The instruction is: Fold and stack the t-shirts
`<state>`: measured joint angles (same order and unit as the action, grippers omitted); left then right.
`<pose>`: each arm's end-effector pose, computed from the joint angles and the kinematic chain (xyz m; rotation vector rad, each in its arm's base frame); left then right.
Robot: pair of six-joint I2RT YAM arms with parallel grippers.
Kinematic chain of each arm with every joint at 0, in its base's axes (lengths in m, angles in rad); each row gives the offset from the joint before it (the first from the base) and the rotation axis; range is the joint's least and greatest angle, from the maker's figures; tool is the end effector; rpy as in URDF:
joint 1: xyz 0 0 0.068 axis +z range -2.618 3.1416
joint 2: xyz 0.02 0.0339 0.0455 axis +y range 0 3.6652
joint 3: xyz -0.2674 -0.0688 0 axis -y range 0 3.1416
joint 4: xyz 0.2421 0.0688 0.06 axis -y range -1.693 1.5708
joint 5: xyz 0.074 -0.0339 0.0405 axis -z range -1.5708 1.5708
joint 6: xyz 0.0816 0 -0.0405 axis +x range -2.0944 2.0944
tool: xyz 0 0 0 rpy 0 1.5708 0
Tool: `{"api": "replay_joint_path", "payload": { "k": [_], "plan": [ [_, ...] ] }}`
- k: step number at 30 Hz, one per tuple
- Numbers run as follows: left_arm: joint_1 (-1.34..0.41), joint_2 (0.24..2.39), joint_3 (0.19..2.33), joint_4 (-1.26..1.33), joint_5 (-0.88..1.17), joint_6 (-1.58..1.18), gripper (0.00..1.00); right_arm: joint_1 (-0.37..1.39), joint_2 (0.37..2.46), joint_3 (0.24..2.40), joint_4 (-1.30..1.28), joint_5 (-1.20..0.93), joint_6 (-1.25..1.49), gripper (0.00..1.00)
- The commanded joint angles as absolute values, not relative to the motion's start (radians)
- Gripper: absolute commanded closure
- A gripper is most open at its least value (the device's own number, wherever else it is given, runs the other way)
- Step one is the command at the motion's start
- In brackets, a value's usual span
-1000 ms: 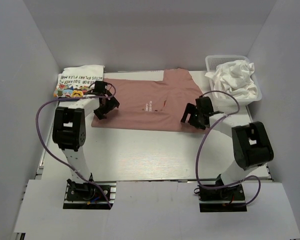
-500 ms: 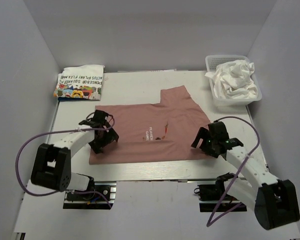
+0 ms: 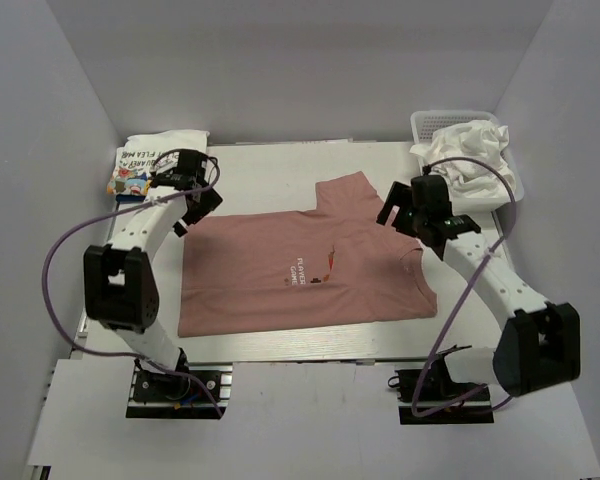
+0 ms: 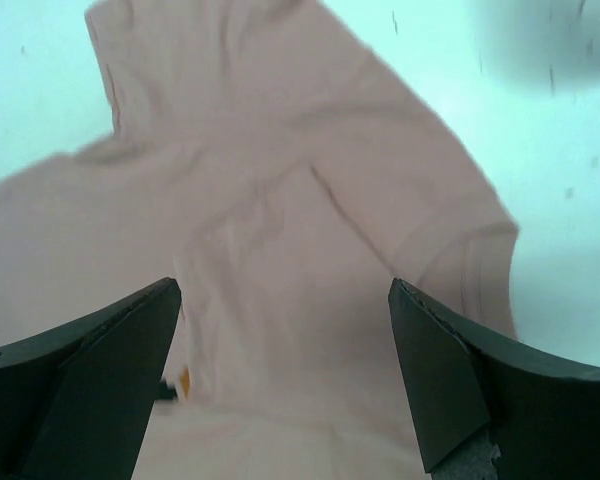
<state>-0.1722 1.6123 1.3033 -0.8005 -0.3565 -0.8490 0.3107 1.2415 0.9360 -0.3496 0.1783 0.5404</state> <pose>0.3467 -0.0314 0.2295 -0.9550 2.3863 0.1089 0.2947 0.0794 0.2569 0.3524 2.1993 0.2715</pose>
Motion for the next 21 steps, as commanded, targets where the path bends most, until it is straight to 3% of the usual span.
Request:
{"api": "replay_joint_path", "payload": {
  "k": [1, 7, 14, 21],
  "plan": [
    [-0.115, 1.744, 1.431, -0.833, -0.449, -0.828, 0.00, 0.308, 1.345, 1.058, -0.244, 0.277, 0.500, 0.10],
    [-0.055, 1.963, 1.621, -0.890, -0.480, -0.809, 0.00, 0.302, 1.676, 1.376, -0.293, 0.388, 0.421, 0.10],
    [-0.009, 2.101, 1.654, -0.801, -0.365, -0.775, 0.00, 0.293, 1.992, 1.744, -0.342, 0.359, 0.321, 0.10],
    [-0.009, 2.145, 1.620, -0.756, -0.335, -0.775, 0.16, 0.282, 2.216, 1.947, -0.373, 0.299, 0.302, 0.10]
  ]
}}
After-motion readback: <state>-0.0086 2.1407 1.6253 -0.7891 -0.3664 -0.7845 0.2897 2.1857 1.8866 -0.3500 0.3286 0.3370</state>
